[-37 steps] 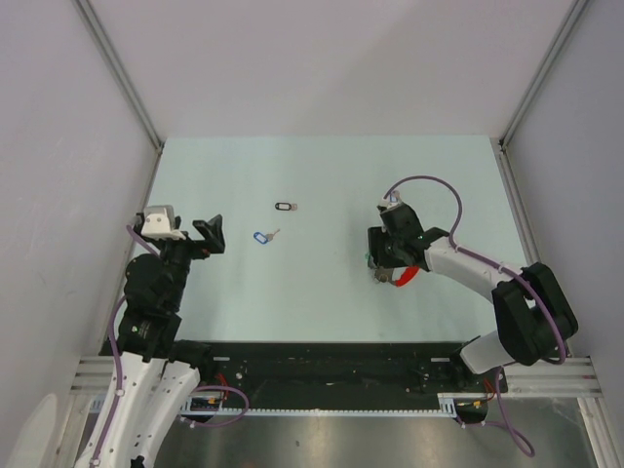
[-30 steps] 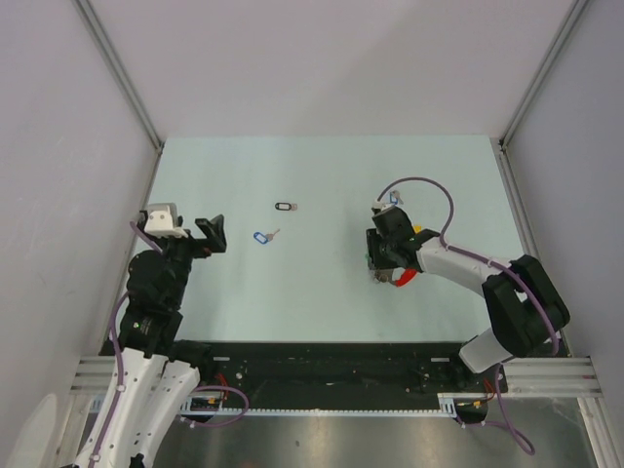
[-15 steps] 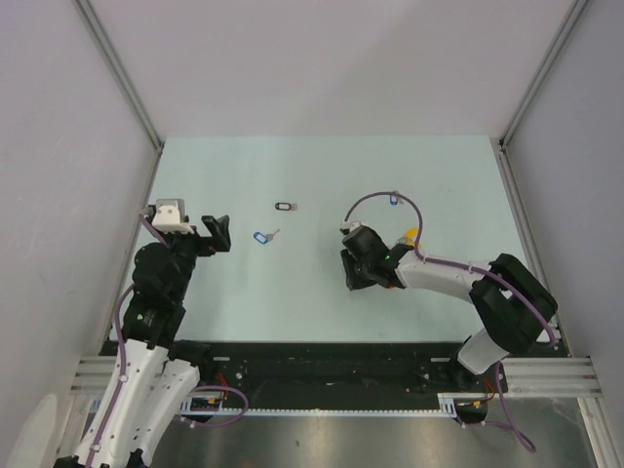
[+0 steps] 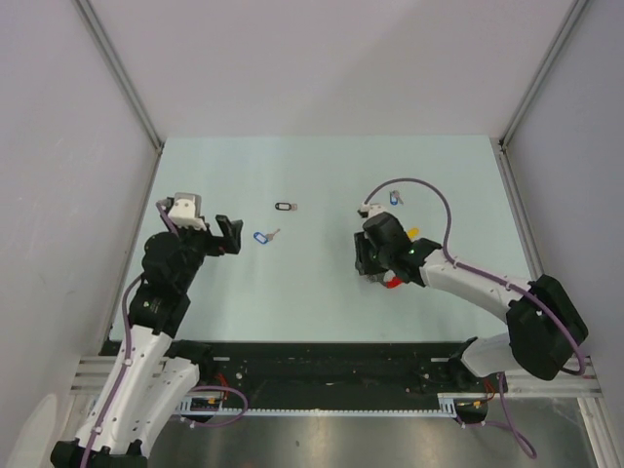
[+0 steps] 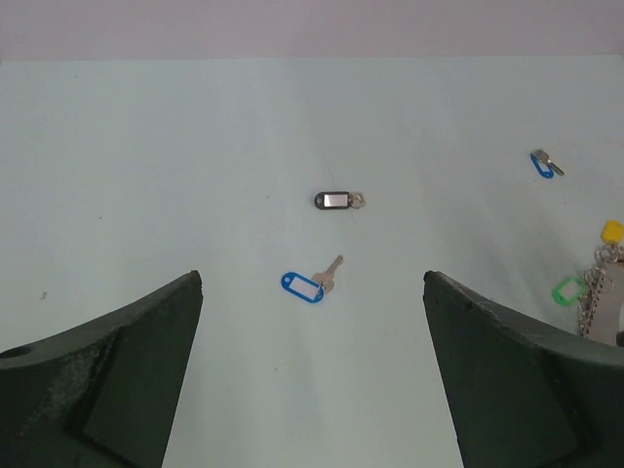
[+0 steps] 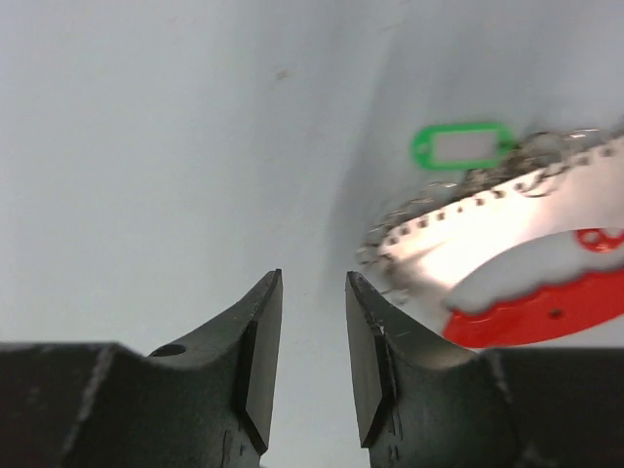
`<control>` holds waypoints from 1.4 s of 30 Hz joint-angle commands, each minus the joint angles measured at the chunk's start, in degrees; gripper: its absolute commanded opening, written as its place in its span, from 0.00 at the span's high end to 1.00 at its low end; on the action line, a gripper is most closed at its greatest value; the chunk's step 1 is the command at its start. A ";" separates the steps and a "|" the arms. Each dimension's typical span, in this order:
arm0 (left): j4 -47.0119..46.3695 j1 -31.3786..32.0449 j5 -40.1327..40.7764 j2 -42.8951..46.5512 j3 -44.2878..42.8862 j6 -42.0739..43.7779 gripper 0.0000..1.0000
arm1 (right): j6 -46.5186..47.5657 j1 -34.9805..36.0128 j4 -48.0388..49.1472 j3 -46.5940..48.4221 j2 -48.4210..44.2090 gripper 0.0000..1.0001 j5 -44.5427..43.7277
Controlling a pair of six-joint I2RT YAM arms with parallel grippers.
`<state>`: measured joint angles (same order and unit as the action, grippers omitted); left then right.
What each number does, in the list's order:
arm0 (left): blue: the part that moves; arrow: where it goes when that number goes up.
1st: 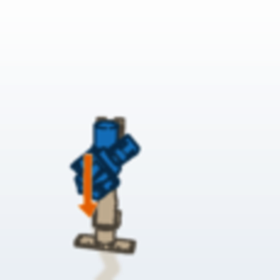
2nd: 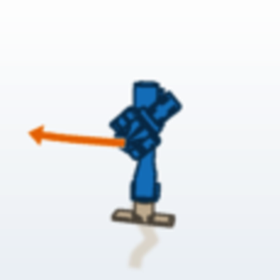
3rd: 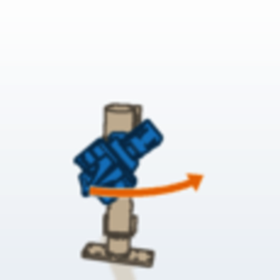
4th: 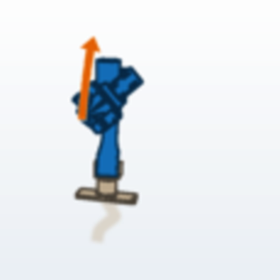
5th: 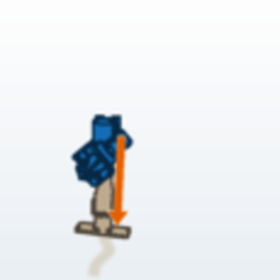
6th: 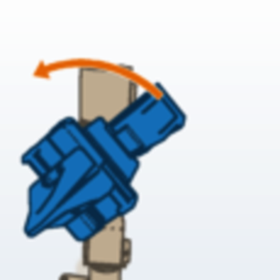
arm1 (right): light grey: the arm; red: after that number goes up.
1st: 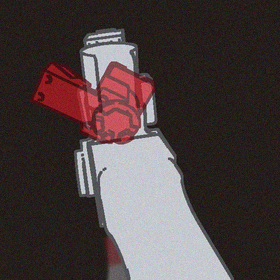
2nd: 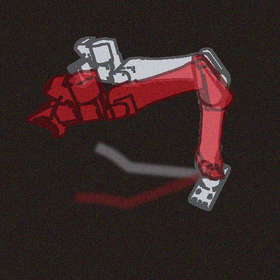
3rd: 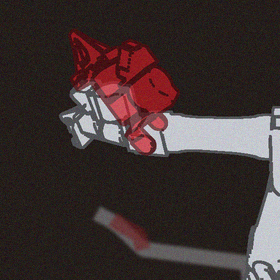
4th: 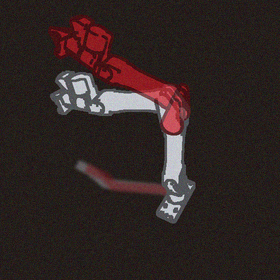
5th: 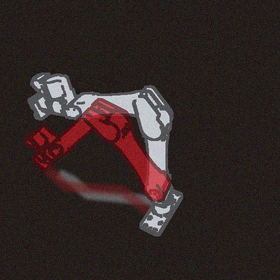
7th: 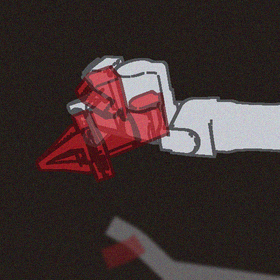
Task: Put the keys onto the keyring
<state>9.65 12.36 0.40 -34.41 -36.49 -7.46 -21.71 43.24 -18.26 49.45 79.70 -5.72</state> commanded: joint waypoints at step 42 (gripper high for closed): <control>1.07 0.21 -13.59 -9.18 -3.85 4.21 0.01 | 8.88 -3.44 10.53 -11.83 -0.86 1.00 21.35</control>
<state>10.94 12.36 -10.37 -43.35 -37.43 -4.75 -17.02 36.53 -8.45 37.60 80.86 10.63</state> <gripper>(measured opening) 0.996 0.010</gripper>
